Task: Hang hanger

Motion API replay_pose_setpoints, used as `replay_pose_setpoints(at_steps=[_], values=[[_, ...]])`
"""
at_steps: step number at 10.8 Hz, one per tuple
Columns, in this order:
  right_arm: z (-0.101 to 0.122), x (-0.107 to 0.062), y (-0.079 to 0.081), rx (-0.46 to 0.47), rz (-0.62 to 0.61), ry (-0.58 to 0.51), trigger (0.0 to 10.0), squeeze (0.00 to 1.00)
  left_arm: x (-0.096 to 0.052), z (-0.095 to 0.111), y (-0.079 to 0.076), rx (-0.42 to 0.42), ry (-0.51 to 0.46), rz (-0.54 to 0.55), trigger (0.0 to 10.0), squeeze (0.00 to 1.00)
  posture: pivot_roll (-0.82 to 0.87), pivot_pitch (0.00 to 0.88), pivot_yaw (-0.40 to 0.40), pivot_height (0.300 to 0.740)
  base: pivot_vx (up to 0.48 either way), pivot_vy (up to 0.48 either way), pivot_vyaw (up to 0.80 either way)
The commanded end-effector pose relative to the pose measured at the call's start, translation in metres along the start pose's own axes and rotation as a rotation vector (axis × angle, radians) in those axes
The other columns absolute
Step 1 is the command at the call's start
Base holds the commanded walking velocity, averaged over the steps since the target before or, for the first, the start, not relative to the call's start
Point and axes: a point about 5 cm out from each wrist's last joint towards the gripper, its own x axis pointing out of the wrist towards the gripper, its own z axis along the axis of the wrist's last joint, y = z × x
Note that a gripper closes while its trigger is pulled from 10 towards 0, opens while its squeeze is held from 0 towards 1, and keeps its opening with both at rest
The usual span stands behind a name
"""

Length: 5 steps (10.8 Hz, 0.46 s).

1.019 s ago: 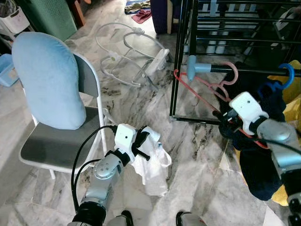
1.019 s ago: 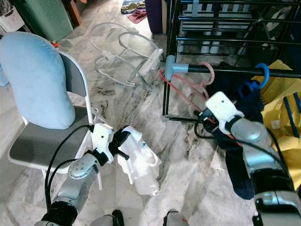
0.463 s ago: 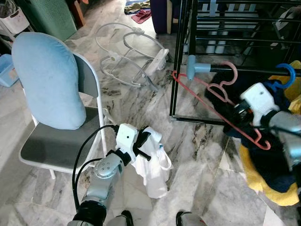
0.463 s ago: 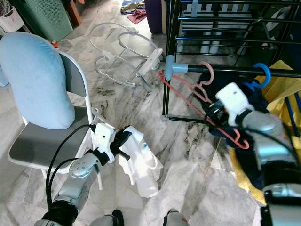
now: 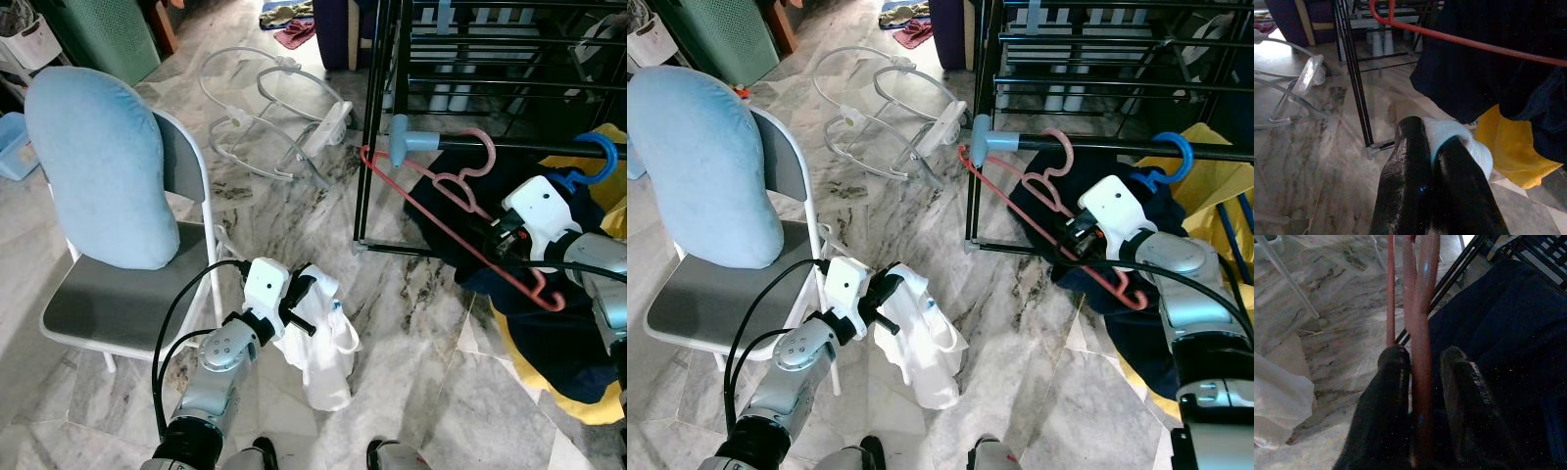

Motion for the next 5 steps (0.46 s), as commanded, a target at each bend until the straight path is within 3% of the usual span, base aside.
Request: replay_pose_setpoints(at_steps=[1,5], values=[[0.0014,0.0023,0.0011,0.003,0.011,0.004,0.0,0.00,-0.0020,-0.0023,0.0020,0.005,0.013,0.008,10.0,0.00,-0.20,0.203,0.098,0.740,0.000,0.000,0.00],[-0.0046,0.0004,0.0007,0.019,-0.010,0.012,0.0,0.00,-0.0001,-0.0022,0.0001,0.007,0.012,-0.003,10.0,0.00,-0.21,0.203,0.099,0.740,0.000,0.000,0.00]])
